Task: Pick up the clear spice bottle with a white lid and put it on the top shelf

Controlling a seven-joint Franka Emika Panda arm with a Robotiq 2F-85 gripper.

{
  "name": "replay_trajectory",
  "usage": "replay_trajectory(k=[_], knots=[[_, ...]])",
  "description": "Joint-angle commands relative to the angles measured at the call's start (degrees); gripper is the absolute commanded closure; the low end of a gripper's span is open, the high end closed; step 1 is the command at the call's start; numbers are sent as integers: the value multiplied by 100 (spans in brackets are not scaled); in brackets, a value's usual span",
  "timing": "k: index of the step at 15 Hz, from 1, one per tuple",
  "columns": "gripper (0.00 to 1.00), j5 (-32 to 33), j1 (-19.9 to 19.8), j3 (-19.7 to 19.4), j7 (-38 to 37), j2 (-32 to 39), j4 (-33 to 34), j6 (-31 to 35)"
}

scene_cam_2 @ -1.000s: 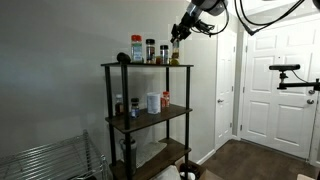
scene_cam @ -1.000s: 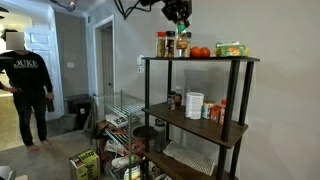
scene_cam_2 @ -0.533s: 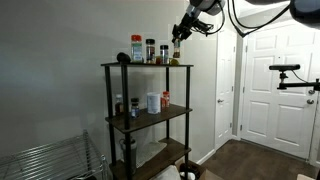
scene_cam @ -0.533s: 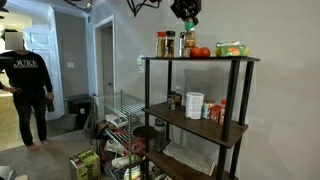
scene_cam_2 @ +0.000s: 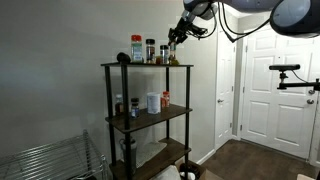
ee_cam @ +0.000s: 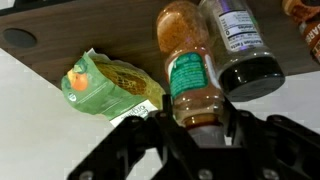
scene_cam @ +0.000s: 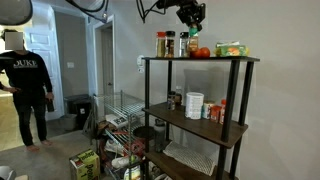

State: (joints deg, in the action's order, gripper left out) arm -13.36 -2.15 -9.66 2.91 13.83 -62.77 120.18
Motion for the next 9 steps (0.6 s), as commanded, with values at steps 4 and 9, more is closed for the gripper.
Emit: replay_trajectory(k=[4,9], knots=[[79,-149,-161,-107,-343,509,778,-287],[79,-133,-285,-165,-548,690,1049,-342]])
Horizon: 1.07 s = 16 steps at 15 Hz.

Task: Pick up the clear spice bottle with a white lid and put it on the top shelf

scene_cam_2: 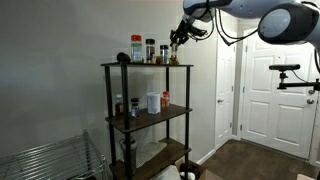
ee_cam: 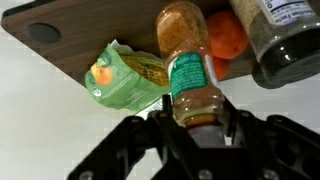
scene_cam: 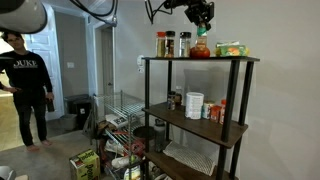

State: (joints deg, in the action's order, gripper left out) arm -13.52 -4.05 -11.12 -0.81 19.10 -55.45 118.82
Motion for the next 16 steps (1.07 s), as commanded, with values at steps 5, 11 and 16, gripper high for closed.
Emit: replay_trajectory(k=[5,11,16], knots=[[79,-50,-104,-56,-324,355,559,-284],[79,-23,-121,-111,-413,530,748,-411],[72,-12,-144,-160,-472,622,846,-471]])
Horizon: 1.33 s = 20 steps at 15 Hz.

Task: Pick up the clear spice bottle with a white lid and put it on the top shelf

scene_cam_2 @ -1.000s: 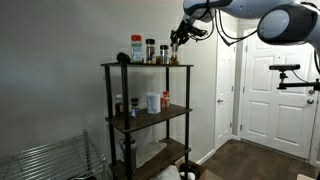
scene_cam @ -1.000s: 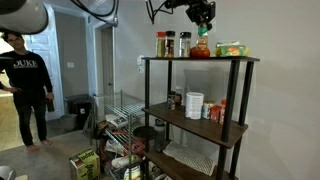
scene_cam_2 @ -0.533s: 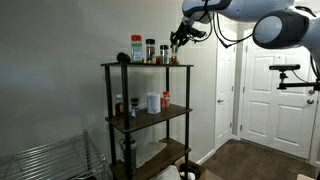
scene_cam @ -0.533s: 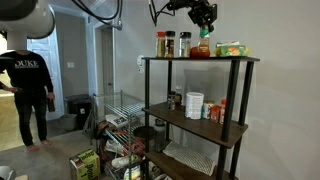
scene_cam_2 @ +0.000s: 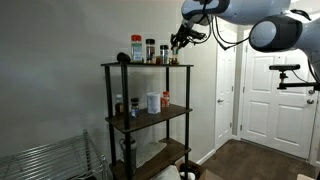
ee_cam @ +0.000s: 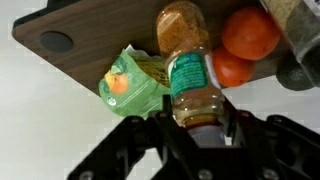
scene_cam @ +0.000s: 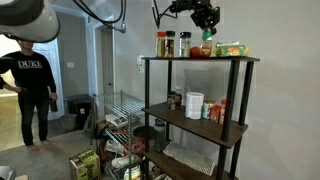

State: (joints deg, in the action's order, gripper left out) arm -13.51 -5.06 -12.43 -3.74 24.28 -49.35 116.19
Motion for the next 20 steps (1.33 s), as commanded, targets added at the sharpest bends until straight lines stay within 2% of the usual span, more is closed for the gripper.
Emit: replay_trajectory(k=[1,3,7,8,13,20], knots=[[29,-13,-38,-42,-207,112,246,-222],[28,-10,-28,-63,-240,123,276,-254],[4,-30,-33,-67,-319,140,341,-294],[1,-32,-30,-64,-318,121,333,-301],[0,13,2,-83,-222,-121,186,-291],[0,20,30,-106,-156,-650,-396,-351]])
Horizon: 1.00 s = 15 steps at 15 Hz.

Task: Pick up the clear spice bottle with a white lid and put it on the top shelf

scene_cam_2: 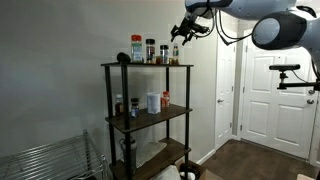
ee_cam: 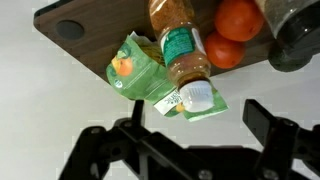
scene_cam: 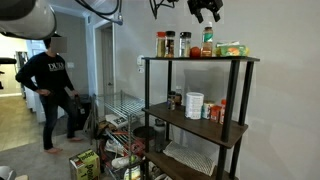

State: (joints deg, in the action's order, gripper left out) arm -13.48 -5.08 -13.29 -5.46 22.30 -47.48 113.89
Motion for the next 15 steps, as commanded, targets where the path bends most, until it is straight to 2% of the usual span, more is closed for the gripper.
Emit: replay_trajectory(k=[1,11,15], knots=[[0,9,38,-21,39,-545,-715,-132],[0,1,168,75,312,-2118,-3286,-29],[0,-153,222,132,389,-2501,-4124,48]])
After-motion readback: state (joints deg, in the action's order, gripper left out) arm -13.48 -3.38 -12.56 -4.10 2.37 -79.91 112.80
